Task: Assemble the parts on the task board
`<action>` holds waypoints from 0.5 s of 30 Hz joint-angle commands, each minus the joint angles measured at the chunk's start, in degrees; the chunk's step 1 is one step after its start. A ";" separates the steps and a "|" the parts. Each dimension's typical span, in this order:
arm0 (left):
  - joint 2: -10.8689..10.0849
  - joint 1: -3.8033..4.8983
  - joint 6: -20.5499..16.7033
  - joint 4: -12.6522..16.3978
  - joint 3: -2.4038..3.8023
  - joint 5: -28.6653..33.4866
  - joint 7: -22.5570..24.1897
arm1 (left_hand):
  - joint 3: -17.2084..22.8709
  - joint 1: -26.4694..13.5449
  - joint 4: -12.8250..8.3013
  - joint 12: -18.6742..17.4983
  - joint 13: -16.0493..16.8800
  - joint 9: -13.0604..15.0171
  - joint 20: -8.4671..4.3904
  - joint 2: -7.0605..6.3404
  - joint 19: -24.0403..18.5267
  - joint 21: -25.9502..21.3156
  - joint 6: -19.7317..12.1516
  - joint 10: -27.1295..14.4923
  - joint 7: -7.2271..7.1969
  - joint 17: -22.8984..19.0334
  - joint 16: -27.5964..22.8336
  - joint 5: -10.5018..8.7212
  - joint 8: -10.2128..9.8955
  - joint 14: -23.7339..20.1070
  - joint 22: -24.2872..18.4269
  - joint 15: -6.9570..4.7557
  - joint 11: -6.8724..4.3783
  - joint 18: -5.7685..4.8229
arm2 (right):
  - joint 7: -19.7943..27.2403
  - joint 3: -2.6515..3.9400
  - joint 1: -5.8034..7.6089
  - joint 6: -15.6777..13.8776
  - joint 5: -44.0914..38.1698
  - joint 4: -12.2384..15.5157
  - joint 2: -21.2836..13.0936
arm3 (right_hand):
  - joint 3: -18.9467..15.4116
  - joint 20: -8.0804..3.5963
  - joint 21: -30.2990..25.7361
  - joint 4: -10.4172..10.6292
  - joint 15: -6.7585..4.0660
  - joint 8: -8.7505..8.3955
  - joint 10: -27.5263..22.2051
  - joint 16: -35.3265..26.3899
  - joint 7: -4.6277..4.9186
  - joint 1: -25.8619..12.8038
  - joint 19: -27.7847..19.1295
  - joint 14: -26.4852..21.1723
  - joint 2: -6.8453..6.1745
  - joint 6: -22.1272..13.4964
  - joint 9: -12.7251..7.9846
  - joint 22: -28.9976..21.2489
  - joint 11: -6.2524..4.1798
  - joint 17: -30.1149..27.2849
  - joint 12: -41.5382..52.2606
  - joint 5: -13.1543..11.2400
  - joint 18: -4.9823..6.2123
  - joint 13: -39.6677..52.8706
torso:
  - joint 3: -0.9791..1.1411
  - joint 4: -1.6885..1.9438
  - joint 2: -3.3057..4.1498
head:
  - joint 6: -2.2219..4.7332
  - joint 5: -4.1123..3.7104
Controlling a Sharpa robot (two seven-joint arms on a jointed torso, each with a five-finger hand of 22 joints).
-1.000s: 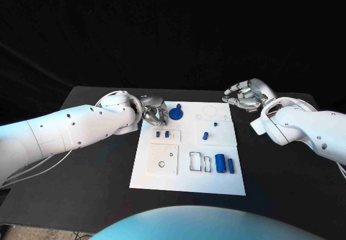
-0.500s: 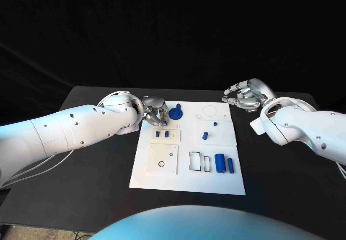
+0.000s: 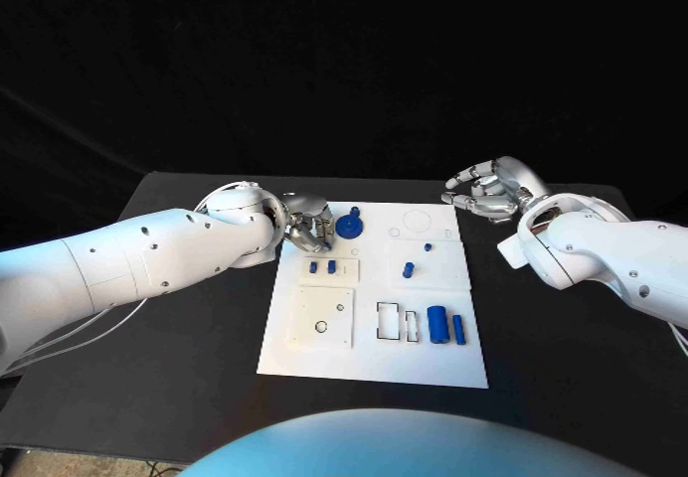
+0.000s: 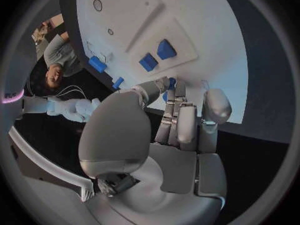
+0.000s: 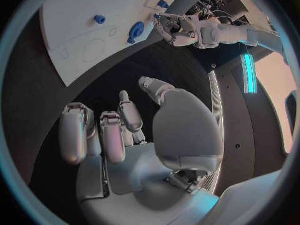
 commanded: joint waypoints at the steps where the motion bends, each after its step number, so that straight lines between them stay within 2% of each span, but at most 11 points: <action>1: 0.10 -0.06 1.27 -0.02 -0.12 -0.72 -0.59 | -0.15 0.29 -0.35 -0.33 0.12 0.15 0.52 0.22 0.12 0.54 0.49 0.64 -0.02 0.09 0.45 -0.02 -0.37 0.10 8.17 0.51 0.04 -1.10 | 0.27 0.01 -0.03 0.30 -0.28 0.08 0.02 | 0.33 0.07 -0.20 0.07 -0.29 0.30 -0.06 -0.16 -0.18 -0.57 -0.35 4.77 0.20 -0.28 0.06 9.68 -0.10 10.99 -0.26 0.27 0.44 -0.05 | -0.02 0.00 0.00 | 0.00 0.06; 15: 0.60 -0.09 0.88 0.09 -0.44 0.26 0.92 | -0.18 0.28 -0.33 -0.37 0.19 0.22 0.56 0.39 0.25 0.84 0.78 0.81 -0.04 0.19 0.57 0.00 -0.36 0.19 8.24 0.51 0.02 -1.13 | 0.27 0.01 -0.03 0.31 -0.28 0.15 0.03 | 0.33 0.07 -0.20 0.07 -0.29 0.30 -0.06 -0.16 -0.18 -0.57 -0.35 4.77 0.20 -0.28 0.06 9.68 -0.10 10.99 -0.26 0.27 0.44 -0.05 | -0.01 -0.01 -0.01 | 0.00 0.07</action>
